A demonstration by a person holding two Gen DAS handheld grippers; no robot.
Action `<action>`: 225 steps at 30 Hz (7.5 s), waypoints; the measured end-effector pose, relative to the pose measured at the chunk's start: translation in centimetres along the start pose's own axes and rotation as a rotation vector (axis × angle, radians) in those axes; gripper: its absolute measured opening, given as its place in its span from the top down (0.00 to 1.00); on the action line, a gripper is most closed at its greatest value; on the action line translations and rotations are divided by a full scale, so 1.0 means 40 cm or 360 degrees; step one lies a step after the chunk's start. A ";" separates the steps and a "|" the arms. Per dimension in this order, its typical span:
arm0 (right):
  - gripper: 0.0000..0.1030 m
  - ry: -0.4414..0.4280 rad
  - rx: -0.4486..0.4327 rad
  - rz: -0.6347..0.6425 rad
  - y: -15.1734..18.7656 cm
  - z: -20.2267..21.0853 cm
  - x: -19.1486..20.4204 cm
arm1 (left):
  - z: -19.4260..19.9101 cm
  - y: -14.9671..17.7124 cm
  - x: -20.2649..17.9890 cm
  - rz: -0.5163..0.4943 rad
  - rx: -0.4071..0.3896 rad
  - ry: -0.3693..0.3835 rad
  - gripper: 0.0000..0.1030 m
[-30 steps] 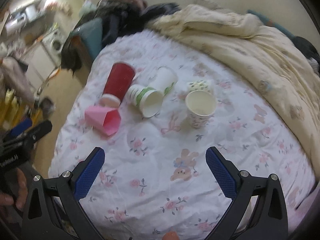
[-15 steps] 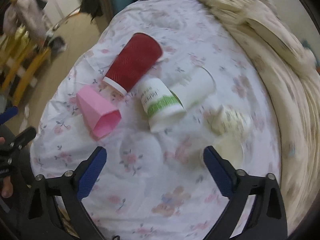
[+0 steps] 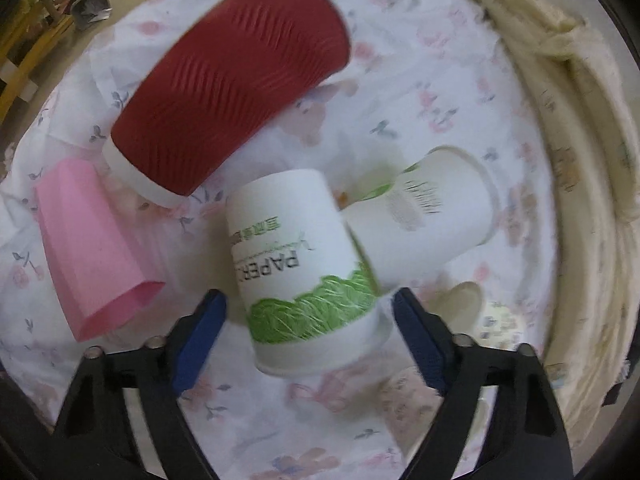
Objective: Flip cup upside down
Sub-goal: 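Move the right gripper down to the white green-leaf paper cup, then close the right gripper on the cup's base and lift it, then carry the cup toward the left gripper and grasp it with the left gripper, then rotate the held cup with the left gripper so its rim faces down, then lower the cup onto the sheet rim-down and open the left gripper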
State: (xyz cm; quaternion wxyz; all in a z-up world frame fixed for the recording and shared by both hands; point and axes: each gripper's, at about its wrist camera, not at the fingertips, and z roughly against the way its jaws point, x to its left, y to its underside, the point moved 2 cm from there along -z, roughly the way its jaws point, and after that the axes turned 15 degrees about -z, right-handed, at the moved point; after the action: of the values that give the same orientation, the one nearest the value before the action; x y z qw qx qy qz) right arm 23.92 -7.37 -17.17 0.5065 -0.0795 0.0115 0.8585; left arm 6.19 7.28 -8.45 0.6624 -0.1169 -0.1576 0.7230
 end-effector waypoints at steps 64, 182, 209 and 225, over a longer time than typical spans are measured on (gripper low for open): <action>0.07 -0.0650 -0.0326 -0.1101 0.541 0.265 -0.121 | 0.050 0.029 -0.041 -0.0070 -0.0121 0.0006 0.00; 0.07 -0.0770 -0.0455 -0.1063 0.604 0.225 -0.117 | 0.078 0.010 -0.216 -0.0361 -0.0119 0.0532 0.49; 0.07 -0.0805 -0.0596 -0.1434 0.677 0.250 -0.285 | -0.167 -0.064 -0.456 -0.0454 0.0010 0.0177 0.48; 0.07 -0.0752 -0.0718 -0.1376 0.669 0.296 -0.278 | -0.004 -0.045 -0.369 -0.0426 -0.0120 0.0216 0.18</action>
State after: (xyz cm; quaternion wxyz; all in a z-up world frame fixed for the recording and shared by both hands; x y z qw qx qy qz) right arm 4.40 -28.84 -5.48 0.7727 0.0114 -0.3210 0.5474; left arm 9.32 -7.27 -8.47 0.7571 -0.1681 -0.1538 0.6122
